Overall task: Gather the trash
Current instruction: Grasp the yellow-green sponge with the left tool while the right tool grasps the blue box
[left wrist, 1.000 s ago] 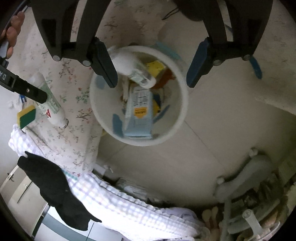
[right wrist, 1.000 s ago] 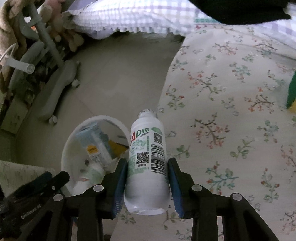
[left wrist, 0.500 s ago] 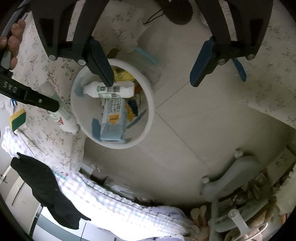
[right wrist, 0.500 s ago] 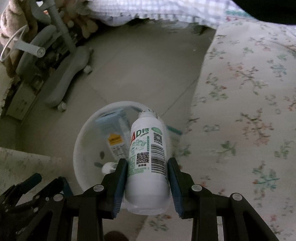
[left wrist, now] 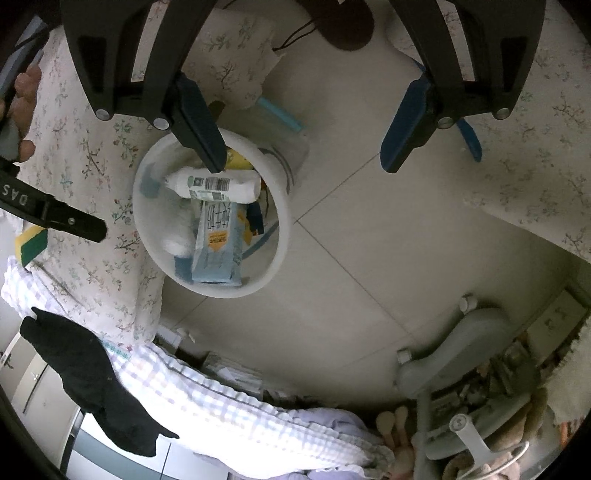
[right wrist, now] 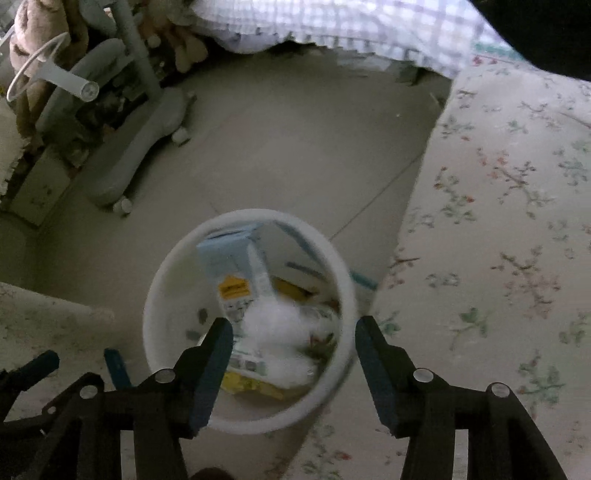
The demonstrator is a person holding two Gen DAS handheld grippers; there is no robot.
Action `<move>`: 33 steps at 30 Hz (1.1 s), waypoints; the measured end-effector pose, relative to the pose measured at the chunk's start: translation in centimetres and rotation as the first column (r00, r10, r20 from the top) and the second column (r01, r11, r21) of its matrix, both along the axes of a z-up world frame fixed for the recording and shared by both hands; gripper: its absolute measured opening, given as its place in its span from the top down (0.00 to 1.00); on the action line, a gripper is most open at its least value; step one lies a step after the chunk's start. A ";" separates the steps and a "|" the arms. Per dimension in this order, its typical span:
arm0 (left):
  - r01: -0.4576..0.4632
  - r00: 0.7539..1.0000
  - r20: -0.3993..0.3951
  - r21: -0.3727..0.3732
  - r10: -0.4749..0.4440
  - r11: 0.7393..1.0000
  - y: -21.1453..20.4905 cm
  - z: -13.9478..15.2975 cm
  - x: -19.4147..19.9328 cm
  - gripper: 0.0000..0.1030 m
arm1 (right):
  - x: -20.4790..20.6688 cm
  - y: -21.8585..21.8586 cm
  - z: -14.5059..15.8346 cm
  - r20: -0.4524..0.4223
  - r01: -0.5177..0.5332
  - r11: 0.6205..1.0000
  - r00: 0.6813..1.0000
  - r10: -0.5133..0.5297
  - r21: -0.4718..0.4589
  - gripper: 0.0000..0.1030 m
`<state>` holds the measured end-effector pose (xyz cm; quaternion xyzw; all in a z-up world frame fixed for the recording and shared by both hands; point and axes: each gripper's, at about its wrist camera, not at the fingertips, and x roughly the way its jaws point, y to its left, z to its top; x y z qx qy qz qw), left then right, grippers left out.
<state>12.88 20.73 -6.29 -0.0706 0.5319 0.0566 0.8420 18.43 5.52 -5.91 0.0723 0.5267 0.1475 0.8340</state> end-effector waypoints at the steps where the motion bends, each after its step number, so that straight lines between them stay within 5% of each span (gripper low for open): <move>1: 0.001 1.000 0.002 -0.003 -0.001 1.000 -0.1 0.1 0.0 0.15 | -0.1 -0.6 0.1 -0.001 0.011 1.000 1.000 -0.011 -0.001 0.39; 18: 0.119 0.992 0.052 -0.033 -0.117 0.992 -8.3 2.3 1.2 0.11 | -3.0 -15.2 3.2 0.069 0.217 0.970 0.975 -0.210 -0.106 0.21; 33: 0.244 0.962 0.145 -0.079 -0.231 0.967 -20.9 3.2 3.1 0.04 | -6.5 -30.0 4.2 0.105 0.454 0.884 0.890 -0.444 -0.107 0.21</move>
